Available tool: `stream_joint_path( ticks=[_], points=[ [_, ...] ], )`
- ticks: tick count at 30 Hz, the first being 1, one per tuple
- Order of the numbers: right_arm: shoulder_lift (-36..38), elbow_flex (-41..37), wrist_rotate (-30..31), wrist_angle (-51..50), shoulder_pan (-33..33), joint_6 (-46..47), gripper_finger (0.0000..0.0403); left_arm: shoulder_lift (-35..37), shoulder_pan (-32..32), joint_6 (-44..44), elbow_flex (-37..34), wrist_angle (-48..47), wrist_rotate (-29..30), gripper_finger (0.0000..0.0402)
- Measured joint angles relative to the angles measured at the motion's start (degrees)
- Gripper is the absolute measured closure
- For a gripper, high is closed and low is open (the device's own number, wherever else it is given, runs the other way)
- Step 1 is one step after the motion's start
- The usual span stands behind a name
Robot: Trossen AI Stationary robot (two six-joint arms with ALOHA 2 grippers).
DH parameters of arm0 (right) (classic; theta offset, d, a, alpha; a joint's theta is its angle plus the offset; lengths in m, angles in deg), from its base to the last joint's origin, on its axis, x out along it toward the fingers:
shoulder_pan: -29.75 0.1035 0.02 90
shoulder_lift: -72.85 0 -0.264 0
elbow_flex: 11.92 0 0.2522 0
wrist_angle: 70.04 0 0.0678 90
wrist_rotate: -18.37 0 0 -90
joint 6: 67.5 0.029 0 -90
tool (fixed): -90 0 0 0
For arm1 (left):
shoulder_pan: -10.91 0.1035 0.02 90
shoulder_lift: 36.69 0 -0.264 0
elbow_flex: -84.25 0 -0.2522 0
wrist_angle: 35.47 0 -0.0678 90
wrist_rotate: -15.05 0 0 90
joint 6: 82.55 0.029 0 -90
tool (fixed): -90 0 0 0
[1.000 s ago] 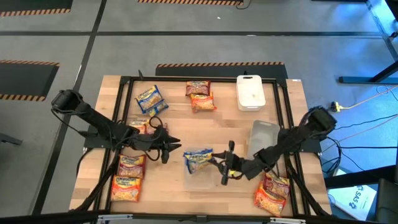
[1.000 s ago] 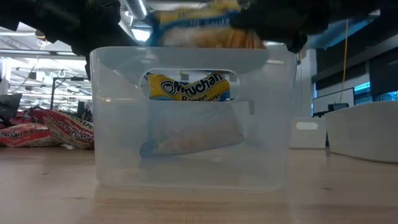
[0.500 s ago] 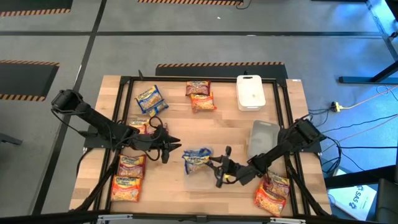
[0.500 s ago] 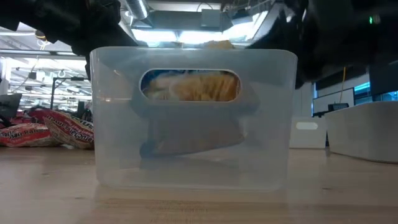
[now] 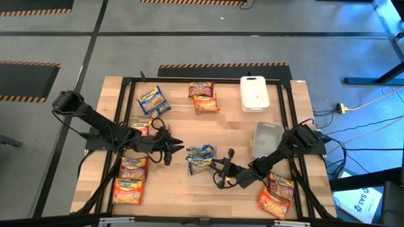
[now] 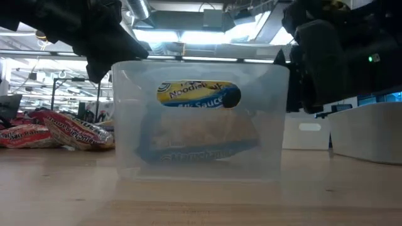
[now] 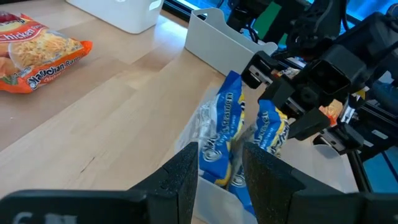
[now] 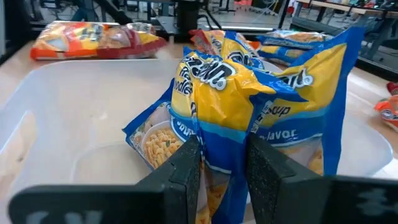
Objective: Sort Maruchan noodles
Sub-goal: Put the bottom blue noodle pack into the transparent bin
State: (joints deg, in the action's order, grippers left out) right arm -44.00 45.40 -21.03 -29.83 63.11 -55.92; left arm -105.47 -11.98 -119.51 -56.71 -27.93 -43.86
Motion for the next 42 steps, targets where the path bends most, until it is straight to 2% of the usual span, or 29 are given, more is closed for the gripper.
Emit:
stream_joint_path(
  ticks=[3,11,18,24,30,35,39,42],
  points=[
    [-0.02,0.02,0.86,-0.03,-0.08,-0.26,0.0315,0.0,0.0,-0.02,0.0,0.07,0.0,0.0282],
    [-0.04,2.13,4.05,-1.48,-0.13,-8.6,0.0305,0.0,0.0,-0.04,0.0,0.13,0.0,0.0282],
    [-0.04,3.6,9.81,-7.03,-0.13,-9.28,0.0223,0.0,0.0,-0.06,0.0,0.15,-0.02,0.0282],
    [0.12,3.64,10.1,-7.48,0.1,-9.01,0.0168,0.0,0.0,-0.04,0.0,0.15,-0.42,0.0282],
    [4.95,3.71,7.67,-9.02,1.2,-10.39,0.0162,0.0,0.0,-0.02,0.0,0.15,-0.5,0.0282],
    [11.87,3.71,6.38,-16.35,1.58,-10.59,0.0174,-0.02,0.0,-0.04,0.0,0.64,-0.5,0.0282],
    [17.88,3.71,-0.77,-23.68,1.28,-8.94,0.0183,-0.02,0.04,0.48,0.0,1.14,-0.15,0.0282],
    [21.03,3.71,-11.99,-27.74,-0.25,-8.56,0.0189,-0.02,0.78,3.0,0.0,1.15,-0.39,0.0282]
  ],
)
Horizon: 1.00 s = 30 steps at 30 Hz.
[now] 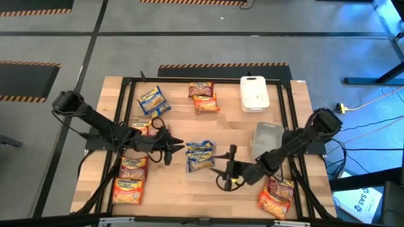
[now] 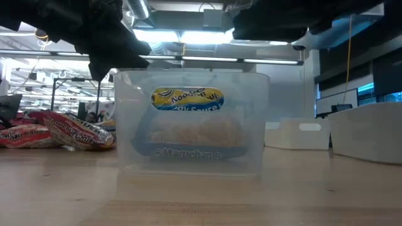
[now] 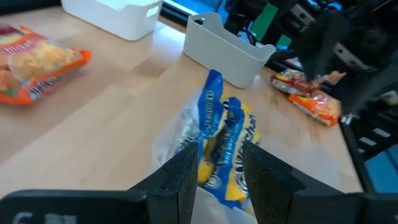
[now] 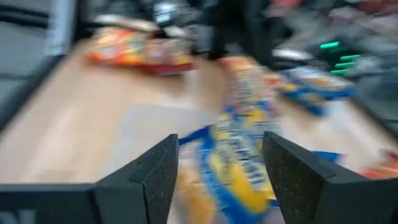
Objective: Sort Maruchan noodles
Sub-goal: Put the bottom blue noodle pack into the transparent bin
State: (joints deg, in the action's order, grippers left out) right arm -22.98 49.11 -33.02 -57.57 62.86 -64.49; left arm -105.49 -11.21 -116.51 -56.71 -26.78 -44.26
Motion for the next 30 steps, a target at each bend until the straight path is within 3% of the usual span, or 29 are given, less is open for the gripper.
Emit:
stream_joint_path(
  ticks=[4,7,12,16,22,26,30],
  points=[
    [0.52,0.0,-16.16,-0.94,-3.43,1.15,0.0199,0.0,2.62,4.08,0.0,-0.63,2.73,0.0276],
    [0.12,0.0,-23.9,-1.89,-6.52,1.93,0.0212,0.0,6.13,7.5,0.0,-2.04,6.09,0.0276],
    [0.0,2.17,-27.0,-6.73,-9.83,0.87,0.0251,-0.09,14.06,10.45,0.0,-8.05,7.99,0.0277],
    [-1.65,10.89,-30.17,-21.3,-12.07,-0.06,0.0298,-4.16,20.43,10.21,-0.07,-6.61,1.29,0.0278],
    [-8.67,26.02,-33.37,-42.97,-13.87,0.03,0.0369,-13.86,24.56,11.89,0.05,2.83,-9.23,0.0278],
    [-14.45,33.08,-34.11,-49.89,-13.65,0.04,0.0399,-18.5,25.74,12.1,0.03,6.99,-14.23,0.0278],
    [-19.31,35.92,-37.4,-50.89,-13.65,1.2,0.0398,-21.33,26.0,12.24,-0.02,11.46,-16.58,0.0278]
  ],
)
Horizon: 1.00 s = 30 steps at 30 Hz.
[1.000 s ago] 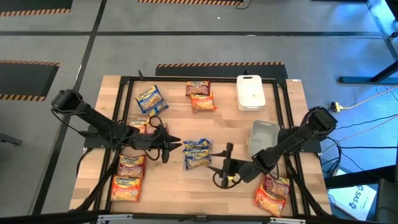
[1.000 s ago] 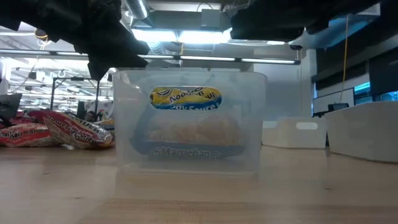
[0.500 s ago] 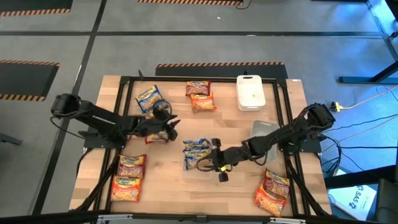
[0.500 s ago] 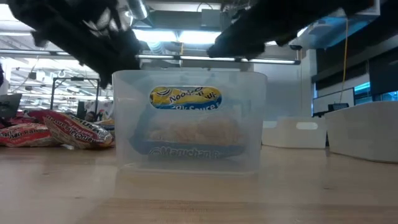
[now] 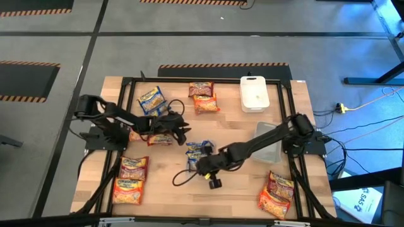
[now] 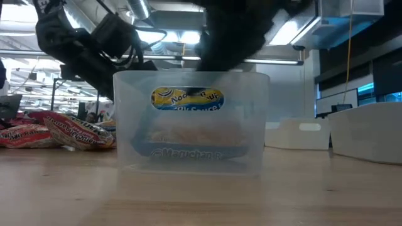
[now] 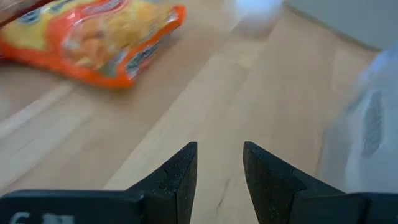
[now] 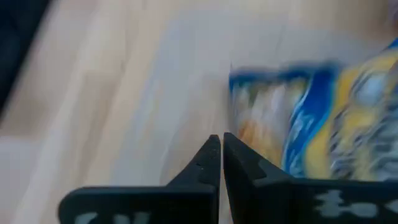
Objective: Sort Maruchan noodles
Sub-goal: Put the bottom blue noodle pack into the transparent bin
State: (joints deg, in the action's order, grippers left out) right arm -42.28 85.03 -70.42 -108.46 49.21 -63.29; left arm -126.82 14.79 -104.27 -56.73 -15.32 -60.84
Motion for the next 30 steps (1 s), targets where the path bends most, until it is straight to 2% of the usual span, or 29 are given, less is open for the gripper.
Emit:
stream_joint_path(
  ticks=[6,15,25,27,30],
  points=[
    [-2.88,0.49,-2.72,1.28,-0.13,1.65,0.0402,-1.31,-0.02,1.31,-0.03,1.14,-2.03,0.0278],
    [-3.21,-0.56,-4.68,0.6,-2.03,1.79,0.0402,-1.29,-0.35,1.31,0.0,4.39,-8.99,0.0278],
    [-5.77,-0.52,-8.39,2.35,-1.88,1.8,0.0402,-1.29,-0.31,1.27,0.0,4.85,-9.15,0.0278],
    [-6.56,-0.33,-7.35,2.66,-1.8,2.0,0.0402,-1.29,-0.31,1.24,0.0,4.94,-9.17,0.0278],
    [-6.75,-0.32,-2.52,2.56,-1.67,2.08,0.0402,-1.29,-0.31,1.24,0.0,5.24,-9.24,0.0278]
  ],
)
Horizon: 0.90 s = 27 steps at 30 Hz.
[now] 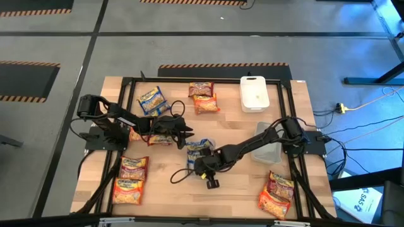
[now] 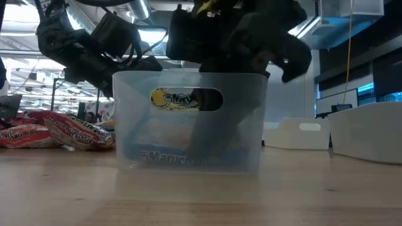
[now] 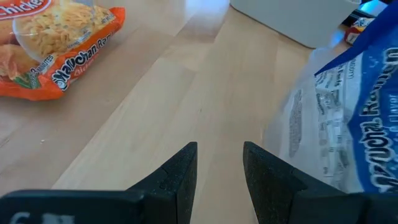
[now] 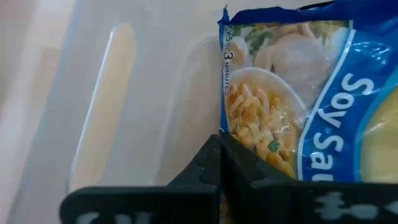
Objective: Sort Maruchan noodles
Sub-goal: Put the bottom blue noodle pack into the transparent bin
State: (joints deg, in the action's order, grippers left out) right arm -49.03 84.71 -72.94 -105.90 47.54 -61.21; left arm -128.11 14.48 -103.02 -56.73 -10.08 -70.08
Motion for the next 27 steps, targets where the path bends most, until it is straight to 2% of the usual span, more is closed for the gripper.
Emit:
stream_joint_path(
  ticks=[9,15,23,25,27],
  points=[
    [0.39,1.36,15.66,-1.07,0.11,-2.04,0.0402,0.07,0.07,0.05,0.0,0.37,-0.79,0.0278],
    [0.42,1.38,20.06,-1.49,0.07,-3.51,0.0402,0.07,0.17,0.08,0.0,0.52,-2.26,0.0278],
    [0.44,1.38,31.95,-1.96,1.81,-6.33,0.0402,0.09,0.2,0.07,0.0,0.52,-3.99,0.0278],
    [0.44,1.4,32.2,-2.52,1.98,-5.99,0.0402,0.09,0.2,0.04,0.0,0.52,-3.99,0.0278],
    [0.44,1.35,28.62,-2.88,1.82,-5.92,0.0402,0.09,0.2,0.04,0.0,0.49,-3.99,0.0278]
  ],
)
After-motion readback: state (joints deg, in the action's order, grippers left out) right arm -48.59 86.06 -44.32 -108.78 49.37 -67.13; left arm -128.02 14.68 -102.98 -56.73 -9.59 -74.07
